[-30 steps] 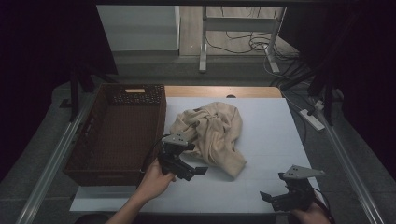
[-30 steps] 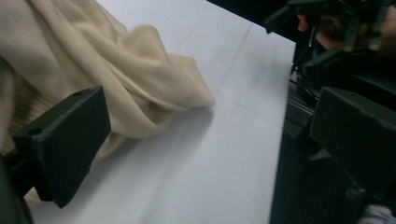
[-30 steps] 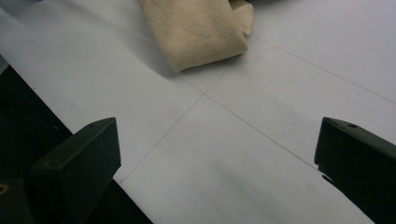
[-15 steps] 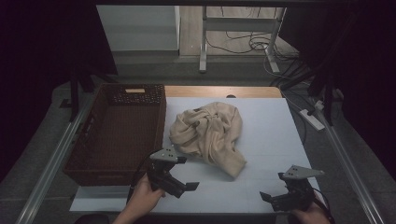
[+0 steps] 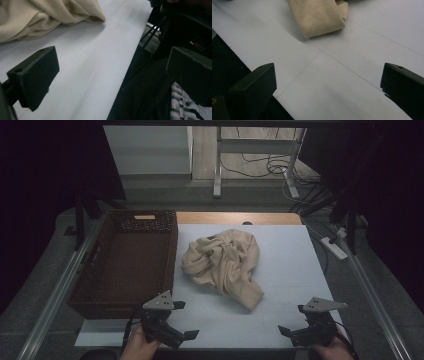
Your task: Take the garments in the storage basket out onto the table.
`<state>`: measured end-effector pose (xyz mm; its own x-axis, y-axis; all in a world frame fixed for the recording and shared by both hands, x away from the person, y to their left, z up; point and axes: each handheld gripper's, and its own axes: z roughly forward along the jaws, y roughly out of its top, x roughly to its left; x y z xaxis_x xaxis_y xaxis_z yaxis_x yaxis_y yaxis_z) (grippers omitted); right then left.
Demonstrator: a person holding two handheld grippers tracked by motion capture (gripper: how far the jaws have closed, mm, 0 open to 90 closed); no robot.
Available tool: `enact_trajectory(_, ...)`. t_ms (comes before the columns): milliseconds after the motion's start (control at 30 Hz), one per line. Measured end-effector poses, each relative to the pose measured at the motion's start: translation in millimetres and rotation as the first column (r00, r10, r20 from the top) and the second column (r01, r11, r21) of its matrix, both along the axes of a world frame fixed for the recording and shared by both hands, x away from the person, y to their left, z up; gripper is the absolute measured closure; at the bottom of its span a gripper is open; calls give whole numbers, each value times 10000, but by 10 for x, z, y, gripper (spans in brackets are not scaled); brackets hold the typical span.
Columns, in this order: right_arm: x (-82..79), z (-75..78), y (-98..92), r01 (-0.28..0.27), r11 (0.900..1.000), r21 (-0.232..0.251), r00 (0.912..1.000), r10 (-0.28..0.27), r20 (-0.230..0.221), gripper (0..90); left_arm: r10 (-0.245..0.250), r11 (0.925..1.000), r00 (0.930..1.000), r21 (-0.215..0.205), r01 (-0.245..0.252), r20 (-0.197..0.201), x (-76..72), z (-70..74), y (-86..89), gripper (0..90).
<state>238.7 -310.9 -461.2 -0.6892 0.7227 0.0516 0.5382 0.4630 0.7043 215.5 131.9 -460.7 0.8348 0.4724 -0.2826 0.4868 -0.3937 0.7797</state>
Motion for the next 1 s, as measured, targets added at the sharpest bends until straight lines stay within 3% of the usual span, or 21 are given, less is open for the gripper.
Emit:
enact_trajectory(333,-1,-1,1,17,10000,8,10000,-17,20,5,1105,9937,9939,-179,-1105,-30,-152,-68,388,0)
enact_trajectory(533,0,1,0,27,10000,5,10000,-27,7,5,1406,9899,9900,-188,-1408,-105,-214,-84,530,0)
enact_trajectory(867,-5,2,0,55,10000,41,10000,-55,43,6,2198,9754,9749,-112,-2203,-343,-323,-148,854,0)
enact_trajectory(1000,-7,3,-2,49,10000,59,10000,-49,65,5,2487,9686,9683,67,-2487,-245,-349,-147,943,0)
